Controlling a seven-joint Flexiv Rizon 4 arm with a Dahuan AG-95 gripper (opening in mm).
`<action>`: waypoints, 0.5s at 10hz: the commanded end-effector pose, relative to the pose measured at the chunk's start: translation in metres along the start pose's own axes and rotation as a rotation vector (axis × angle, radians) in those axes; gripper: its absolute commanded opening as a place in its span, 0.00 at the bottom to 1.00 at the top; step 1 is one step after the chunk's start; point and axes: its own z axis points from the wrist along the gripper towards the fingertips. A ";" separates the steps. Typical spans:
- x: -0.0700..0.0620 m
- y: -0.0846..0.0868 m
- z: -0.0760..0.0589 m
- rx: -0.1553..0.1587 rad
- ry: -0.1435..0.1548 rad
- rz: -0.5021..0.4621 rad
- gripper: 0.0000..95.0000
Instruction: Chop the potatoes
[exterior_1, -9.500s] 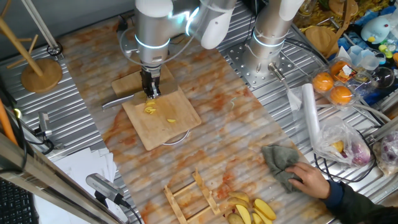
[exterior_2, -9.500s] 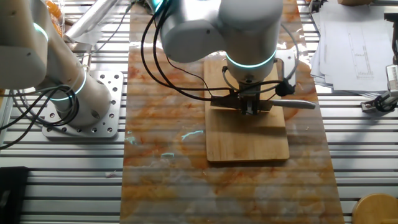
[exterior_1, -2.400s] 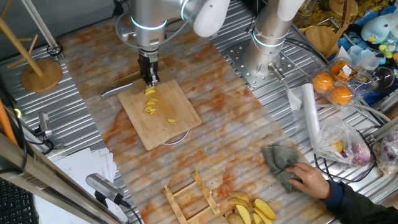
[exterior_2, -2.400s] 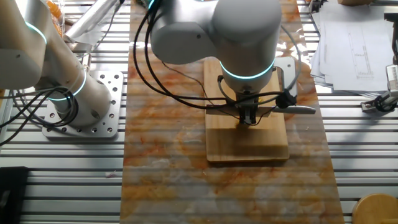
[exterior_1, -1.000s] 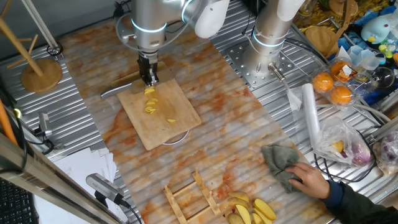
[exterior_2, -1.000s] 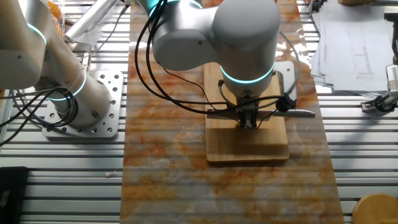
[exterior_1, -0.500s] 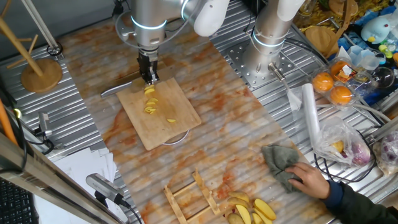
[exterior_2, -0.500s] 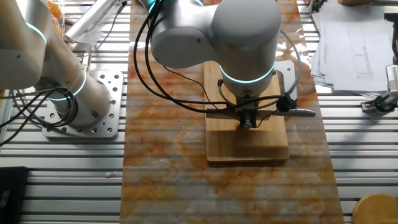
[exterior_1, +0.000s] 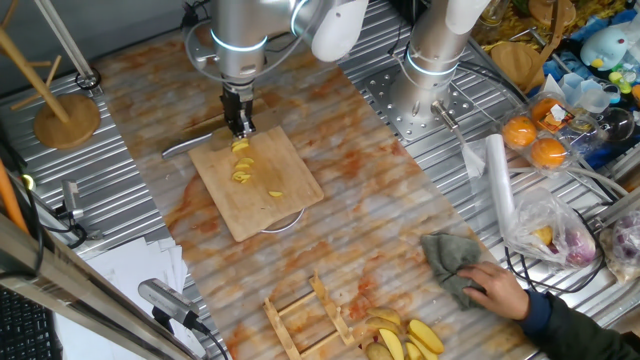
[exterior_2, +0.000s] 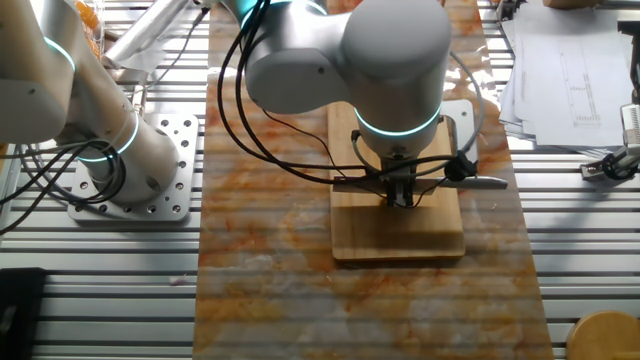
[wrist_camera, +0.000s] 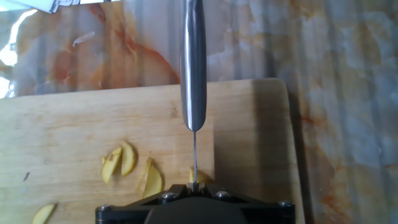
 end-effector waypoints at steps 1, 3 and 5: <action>-0.001 0.002 0.000 0.005 0.001 0.003 0.00; -0.001 0.004 0.002 0.009 0.005 0.005 0.00; -0.002 0.002 0.000 0.008 0.008 -0.003 0.00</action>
